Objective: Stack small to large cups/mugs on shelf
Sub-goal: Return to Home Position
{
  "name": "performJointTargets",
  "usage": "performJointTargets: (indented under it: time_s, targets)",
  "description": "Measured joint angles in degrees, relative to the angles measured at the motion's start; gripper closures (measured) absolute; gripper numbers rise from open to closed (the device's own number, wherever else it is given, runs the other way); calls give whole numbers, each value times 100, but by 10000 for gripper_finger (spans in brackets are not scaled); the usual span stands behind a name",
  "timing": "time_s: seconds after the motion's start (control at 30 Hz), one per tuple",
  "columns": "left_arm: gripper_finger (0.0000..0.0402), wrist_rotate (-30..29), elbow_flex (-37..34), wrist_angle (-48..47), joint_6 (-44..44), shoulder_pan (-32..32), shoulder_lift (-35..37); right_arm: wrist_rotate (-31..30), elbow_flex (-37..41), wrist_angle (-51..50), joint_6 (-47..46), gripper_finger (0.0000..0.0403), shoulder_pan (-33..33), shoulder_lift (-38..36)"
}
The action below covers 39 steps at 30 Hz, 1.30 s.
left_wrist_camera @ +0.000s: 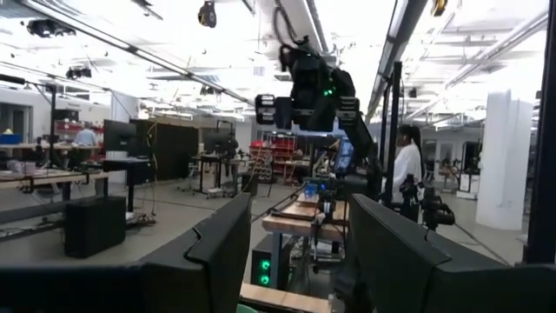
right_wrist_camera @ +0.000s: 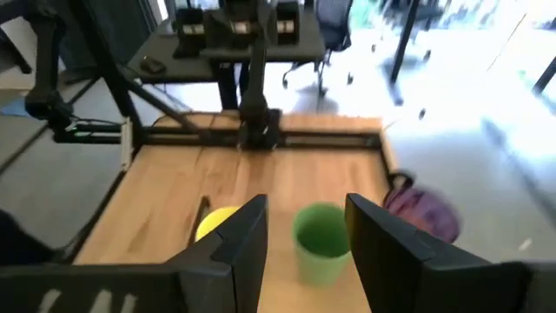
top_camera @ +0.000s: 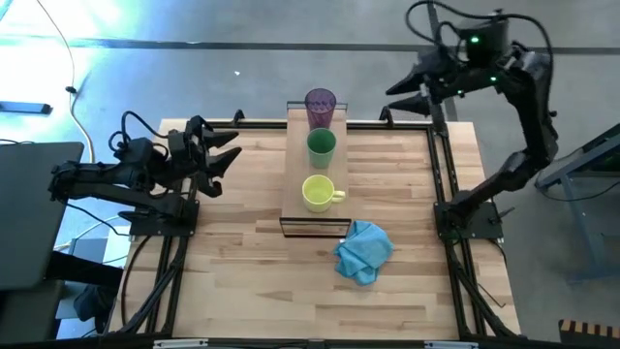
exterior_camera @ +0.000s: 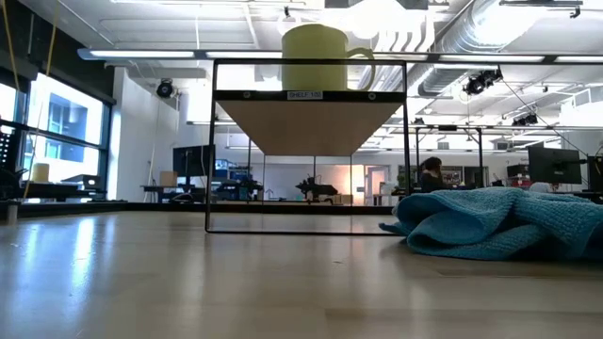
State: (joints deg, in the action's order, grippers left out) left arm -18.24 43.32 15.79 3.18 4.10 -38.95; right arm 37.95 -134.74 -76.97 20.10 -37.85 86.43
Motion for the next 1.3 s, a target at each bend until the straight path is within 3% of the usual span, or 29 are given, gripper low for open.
performJointTargets:
  time_s: [0.67,0.83,1.03,1.3]
  targets:
    - [218,61,-1,-74,533,0,711,-117,-4,956,277,256,-52,-1047]
    - [218,63,1,-101,568,0,802,-374,253,1261,259,256,-24,-1398]
    - [218,66,-1,-320,581,0,873,-773,1715,2542,-57,256,37,-2481]
    - [218,34,-1,-337,774,0,917,-1205,5010,5625,-1360,256,38,-4237]
